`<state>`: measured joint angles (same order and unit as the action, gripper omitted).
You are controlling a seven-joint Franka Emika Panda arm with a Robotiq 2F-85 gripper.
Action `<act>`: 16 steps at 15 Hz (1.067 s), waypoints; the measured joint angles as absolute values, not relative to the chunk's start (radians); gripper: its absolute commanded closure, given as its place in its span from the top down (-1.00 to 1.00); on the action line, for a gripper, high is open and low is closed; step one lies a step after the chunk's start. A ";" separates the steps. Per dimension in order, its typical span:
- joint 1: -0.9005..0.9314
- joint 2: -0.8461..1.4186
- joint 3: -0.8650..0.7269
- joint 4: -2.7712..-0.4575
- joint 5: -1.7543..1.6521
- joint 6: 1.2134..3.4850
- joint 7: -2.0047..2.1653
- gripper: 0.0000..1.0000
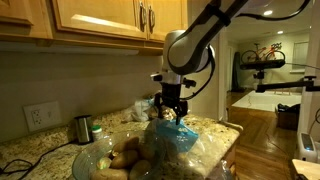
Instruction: Remove some potatoes from the plastic and put them into the bowl
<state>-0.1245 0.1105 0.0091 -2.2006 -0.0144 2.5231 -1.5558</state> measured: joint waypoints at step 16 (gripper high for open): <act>-0.101 0.110 -0.001 -2.261 -0.079 2.522 -1.598 -0.17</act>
